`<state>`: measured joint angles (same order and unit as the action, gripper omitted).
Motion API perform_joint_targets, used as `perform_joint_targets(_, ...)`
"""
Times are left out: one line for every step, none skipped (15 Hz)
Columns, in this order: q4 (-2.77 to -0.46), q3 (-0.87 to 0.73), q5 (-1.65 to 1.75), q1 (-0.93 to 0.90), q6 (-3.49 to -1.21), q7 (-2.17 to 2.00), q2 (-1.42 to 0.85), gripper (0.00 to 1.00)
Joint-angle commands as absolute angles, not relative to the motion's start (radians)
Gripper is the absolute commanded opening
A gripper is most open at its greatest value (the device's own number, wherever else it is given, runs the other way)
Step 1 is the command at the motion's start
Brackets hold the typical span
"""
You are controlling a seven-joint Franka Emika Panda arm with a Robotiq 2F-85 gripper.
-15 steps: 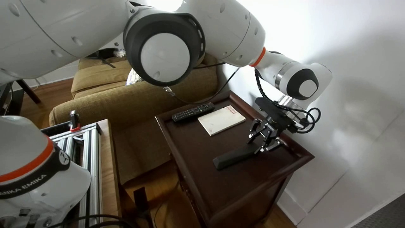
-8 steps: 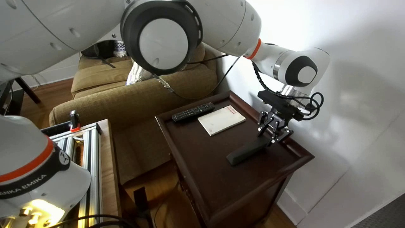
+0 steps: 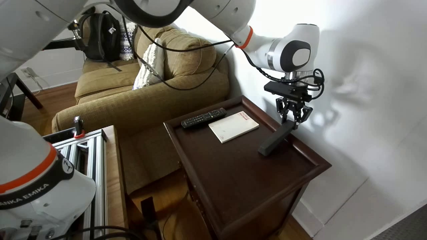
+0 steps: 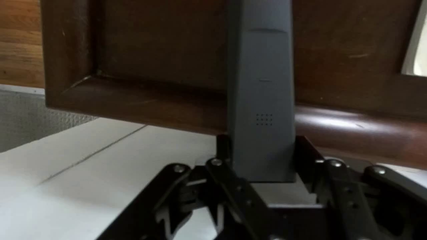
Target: Flip the gray remote control over
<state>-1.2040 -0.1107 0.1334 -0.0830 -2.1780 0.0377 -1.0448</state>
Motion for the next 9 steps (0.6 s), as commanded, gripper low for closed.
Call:
perform_joint_targets(-1.438, -0.104, 0.171, -0.11, -2.321, -0.016, -0.899, 0.26)
perform_joint_targets(-1.479, -0.1, 0.17, -0.112, -2.344, -0.017, -0.872, 0.26)
perform_joint_targets(-1.522, -0.102, 0.173, -0.117, -2.367, -0.022, -0.844, 0.26)
perform_joint_targets(-1.563, -0.099, 0.169, -0.119, -2.383, -0.025, -0.814, 0.26)
perform_joint_targets(-1.607, -0.104, 0.174, -0.124, -2.409, -0.033, -0.784, 0.26)
perform_joint_targets(-1.65, -0.106, 0.179, -0.13, -2.433, -0.038, -0.755, 0.26)
perform_joint_targets(-1.693, -0.109, 0.188, -0.138, -2.462, -0.042, -0.725, 0.26)
perform_joint_targets(-1.739, -0.112, 0.2, -0.143, -2.496, -0.043, -0.694, 0.26)
perform_joint_targets(-1.784, -0.116, 0.22, -0.153, -2.55, -0.043, -0.667, 0.26)
